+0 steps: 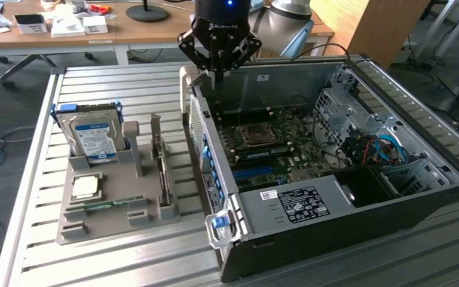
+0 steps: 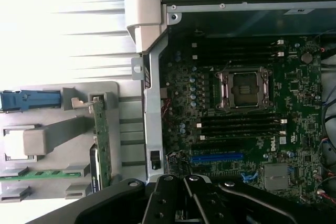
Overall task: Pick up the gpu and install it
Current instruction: 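Reach for the gpu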
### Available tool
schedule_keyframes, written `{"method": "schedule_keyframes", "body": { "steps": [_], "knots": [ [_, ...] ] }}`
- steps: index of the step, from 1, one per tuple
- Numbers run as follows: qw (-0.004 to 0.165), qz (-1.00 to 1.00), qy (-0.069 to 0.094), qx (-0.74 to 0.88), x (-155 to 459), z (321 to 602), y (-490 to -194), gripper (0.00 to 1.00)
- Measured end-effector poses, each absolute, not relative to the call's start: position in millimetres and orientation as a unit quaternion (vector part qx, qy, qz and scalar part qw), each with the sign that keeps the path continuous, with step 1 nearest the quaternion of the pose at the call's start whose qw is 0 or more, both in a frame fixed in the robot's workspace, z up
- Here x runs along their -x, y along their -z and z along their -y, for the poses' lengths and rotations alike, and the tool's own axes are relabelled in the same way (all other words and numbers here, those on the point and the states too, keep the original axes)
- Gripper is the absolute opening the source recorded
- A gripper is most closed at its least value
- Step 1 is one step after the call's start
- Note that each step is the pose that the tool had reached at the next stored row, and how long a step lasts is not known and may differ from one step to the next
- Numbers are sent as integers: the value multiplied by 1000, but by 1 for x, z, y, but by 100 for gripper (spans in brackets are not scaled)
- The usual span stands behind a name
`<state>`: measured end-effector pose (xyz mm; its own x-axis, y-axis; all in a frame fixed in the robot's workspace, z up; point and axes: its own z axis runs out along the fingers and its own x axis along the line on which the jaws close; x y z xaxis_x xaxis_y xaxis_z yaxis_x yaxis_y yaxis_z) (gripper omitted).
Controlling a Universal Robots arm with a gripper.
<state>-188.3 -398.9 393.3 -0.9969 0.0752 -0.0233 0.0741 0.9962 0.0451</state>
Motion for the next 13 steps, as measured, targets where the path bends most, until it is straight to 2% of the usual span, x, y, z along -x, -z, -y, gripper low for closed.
{"method": "schedule_keyframes", "body": {
  "steps": [13],
  "knots": [
    [12,-999,-22,-37,194,399,-393,11]
  ]
}}
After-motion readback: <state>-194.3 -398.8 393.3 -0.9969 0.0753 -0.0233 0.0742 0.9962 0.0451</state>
